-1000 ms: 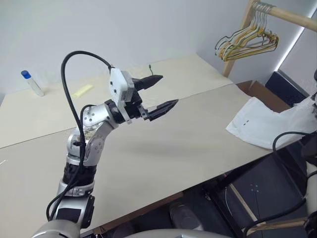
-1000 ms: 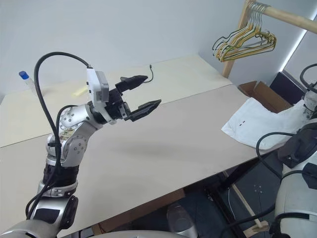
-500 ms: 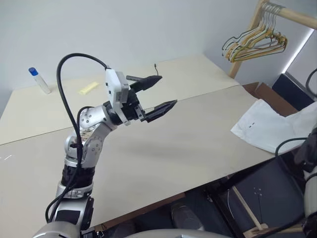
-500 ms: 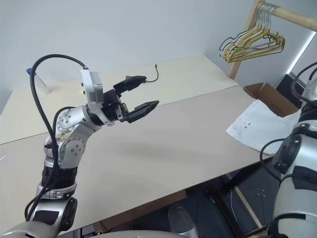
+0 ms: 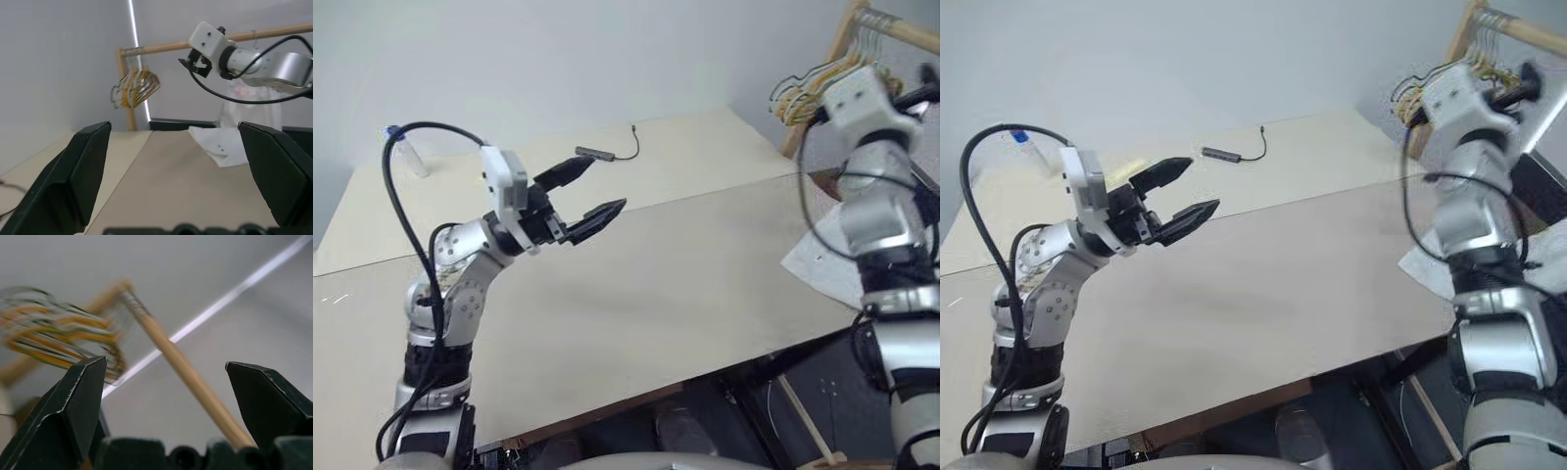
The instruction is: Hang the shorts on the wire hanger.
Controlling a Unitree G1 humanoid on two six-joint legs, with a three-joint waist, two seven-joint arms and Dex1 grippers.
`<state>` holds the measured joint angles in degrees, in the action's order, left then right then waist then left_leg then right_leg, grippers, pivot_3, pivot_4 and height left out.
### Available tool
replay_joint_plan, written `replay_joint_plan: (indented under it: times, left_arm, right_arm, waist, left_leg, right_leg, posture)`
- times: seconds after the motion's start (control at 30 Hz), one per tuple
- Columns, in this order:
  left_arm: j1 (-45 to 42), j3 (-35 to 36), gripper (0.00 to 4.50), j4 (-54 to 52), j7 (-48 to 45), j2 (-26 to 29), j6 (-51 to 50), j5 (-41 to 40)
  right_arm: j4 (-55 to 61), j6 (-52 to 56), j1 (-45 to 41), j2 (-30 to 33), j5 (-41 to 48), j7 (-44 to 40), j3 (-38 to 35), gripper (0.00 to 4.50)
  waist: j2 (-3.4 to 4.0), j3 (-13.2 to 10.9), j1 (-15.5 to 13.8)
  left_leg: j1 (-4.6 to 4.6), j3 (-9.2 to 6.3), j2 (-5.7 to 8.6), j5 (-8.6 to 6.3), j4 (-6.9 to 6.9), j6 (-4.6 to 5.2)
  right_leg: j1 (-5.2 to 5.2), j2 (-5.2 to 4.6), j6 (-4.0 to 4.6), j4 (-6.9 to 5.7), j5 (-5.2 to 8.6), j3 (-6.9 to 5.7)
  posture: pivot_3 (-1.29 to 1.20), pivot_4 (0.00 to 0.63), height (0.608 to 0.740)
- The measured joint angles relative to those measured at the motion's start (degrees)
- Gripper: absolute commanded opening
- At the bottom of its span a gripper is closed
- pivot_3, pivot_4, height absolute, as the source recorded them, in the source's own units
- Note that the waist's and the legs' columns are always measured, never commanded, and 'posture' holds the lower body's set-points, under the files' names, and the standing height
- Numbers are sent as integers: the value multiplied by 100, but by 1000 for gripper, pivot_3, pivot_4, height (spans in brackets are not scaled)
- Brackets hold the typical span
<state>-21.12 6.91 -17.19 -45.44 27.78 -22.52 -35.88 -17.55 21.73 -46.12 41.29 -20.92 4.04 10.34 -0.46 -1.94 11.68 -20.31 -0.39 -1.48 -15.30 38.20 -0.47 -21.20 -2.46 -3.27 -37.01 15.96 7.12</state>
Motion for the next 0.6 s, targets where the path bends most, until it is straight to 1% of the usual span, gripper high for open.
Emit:
replay_joint_plan:
  times: [0.13, 0.2, 0.27, 0.43, 0.5, 0.6]
  left_arm:
    - [520, 231, 4500, -158, 43, 268, -17, 4]
    - [786, 277, 4500, -251, 59, 389, -17, 36]
    - [949, 298, 4500, -293, 92, 411, -15, 87]
    - [1263, 263, 4500, -350, 160, 463, 46, 428]
    - [1300, 225, 4500, -382, 167, 463, 50, 460]
    - [1302, 221, 4500, -477, 177, 463, 58, 475]
  right_arm:
    - [1214, -423, 778, 97, 524, -1563, 115, 4492]
    - [1643, -436, 1103, 106, 802, -2298, 164, 4492]
    - [1867, -441, 1358, 110, 904, -2779, 264, 4492]
    - [2238, -570, 1958, 252, 775, -3602, 661, 4492]
    - [2276, -665, 2124, 256, 640, -3723, 796, 4492]
    - [2289, -670, 2174, 207, 462, -3782, 873, 4492]
  waist:
    - [-17, -10, -285]
    - [-34, -17, -435]
    - [-54, -28, -611]
    - [-85, -47, -966]
    - [-91, -50, -1074]
    - [-94, -49, -1148]
  left_leg:
    - [-1, -3, -3, 0, 1, 0]
    - [0, -1, -3, 0, 1, 0]
    - [0, 13, -5, 0, 3, 0]
    - [-10, 45, -11, 0, 3, -1]
    - [-23, 48, -11, 0, 4, -1]
    - [-62, 50, -11, 2, 14, -3]
  right_leg:
    - [-2, -1, 0, 0, 0, -7]
    - [-2, -1, 2, 0, -1, -8]
    - [-4, -1, 5, 0, -2, -14]
    - [-16, 2, 16, 0, -2, -26]
    - [-31, 1, 21, -1, -5, -26]
    - [-75, 2, 26, -11, -9, -25]
  posture:
    - [46, 0, 740]
    - [69, 0, 740]
    - [82, 0, 740]
    - [101, 0, 740]
    - [107, 0, 740]
    - [106, 0, 740]
